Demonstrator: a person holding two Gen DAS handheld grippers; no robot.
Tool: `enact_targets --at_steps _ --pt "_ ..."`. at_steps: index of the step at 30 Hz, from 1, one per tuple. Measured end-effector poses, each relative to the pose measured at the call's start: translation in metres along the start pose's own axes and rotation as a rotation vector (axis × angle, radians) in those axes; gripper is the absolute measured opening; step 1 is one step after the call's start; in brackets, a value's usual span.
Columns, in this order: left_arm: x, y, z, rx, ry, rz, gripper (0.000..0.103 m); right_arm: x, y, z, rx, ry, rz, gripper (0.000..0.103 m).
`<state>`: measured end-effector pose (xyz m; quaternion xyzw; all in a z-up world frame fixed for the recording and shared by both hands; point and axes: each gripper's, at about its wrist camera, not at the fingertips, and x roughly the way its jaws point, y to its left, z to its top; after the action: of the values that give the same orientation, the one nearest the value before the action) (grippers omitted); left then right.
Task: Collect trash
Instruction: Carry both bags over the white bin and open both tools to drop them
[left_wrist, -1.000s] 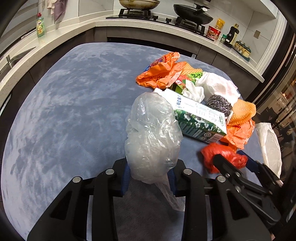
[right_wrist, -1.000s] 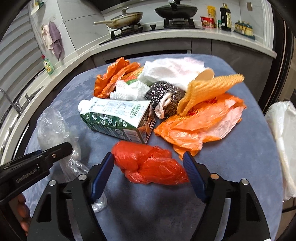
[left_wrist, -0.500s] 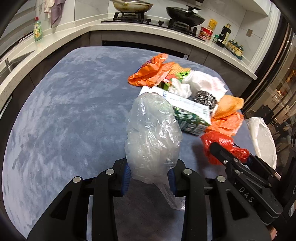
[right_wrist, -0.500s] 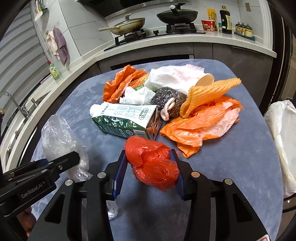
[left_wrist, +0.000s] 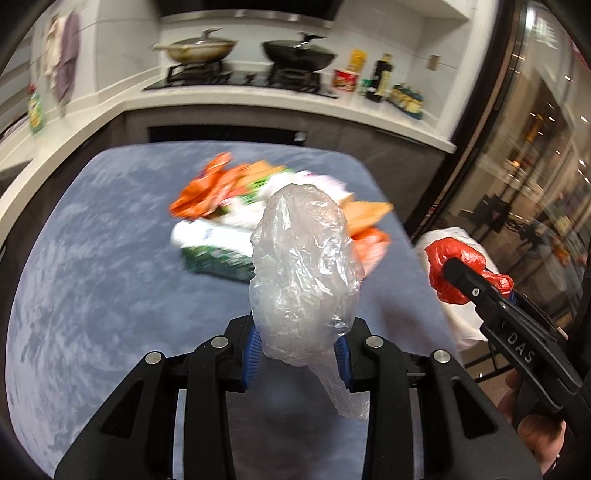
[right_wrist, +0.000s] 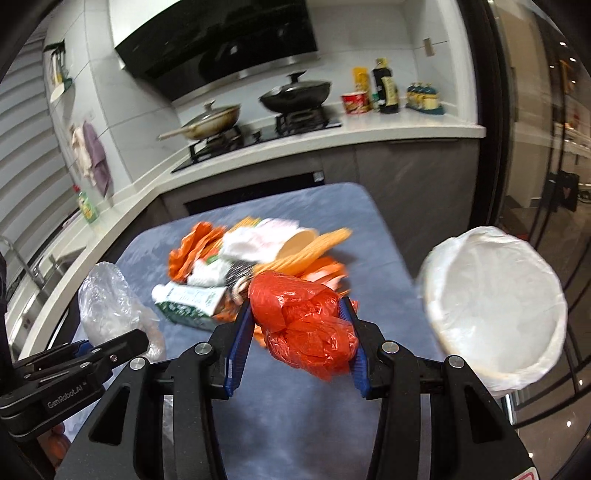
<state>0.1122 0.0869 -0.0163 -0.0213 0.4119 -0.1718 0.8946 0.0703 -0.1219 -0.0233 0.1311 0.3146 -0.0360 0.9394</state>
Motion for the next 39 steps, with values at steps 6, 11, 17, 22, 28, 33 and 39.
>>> enact_targets --at_steps 6,11,17,22,28,33,39 --pt "-0.003 -0.055 0.009 0.081 -0.021 -0.064 0.032 -0.026 -0.054 0.006 0.061 -0.061 -0.082 0.044" --pt "0.0 -0.103 0.015 0.154 -0.042 -0.112 0.032 -0.035 -0.104 0.009 0.108 -0.083 -0.165 0.044" --pt "0.017 -0.162 0.022 0.235 -0.038 -0.165 0.032 -0.024 -0.157 0.008 0.163 -0.054 -0.23 0.044" --pt "0.038 -0.2 0.027 0.283 -0.04 -0.184 0.032 -0.009 -0.19 0.003 0.193 -0.016 -0.252 0.045" --pt "0.071 -0.233 0.032 0.323 -0.013 -0.195 0.032 0.012 -0.216 0.0 0.234 0.014 -0.265 0.047" --pt "0.102 -0.256 0.033 0.36 0.012 -0.19 0.033 0.02 -0.234 0.0 0.265 0.024 -0.282 0.048" --pt "0.129 -0.274 0.033 0.385 0.039 -0.194 0.034 0.025 -0.245 0.004 0.267 0.022 -0.311 0.051"
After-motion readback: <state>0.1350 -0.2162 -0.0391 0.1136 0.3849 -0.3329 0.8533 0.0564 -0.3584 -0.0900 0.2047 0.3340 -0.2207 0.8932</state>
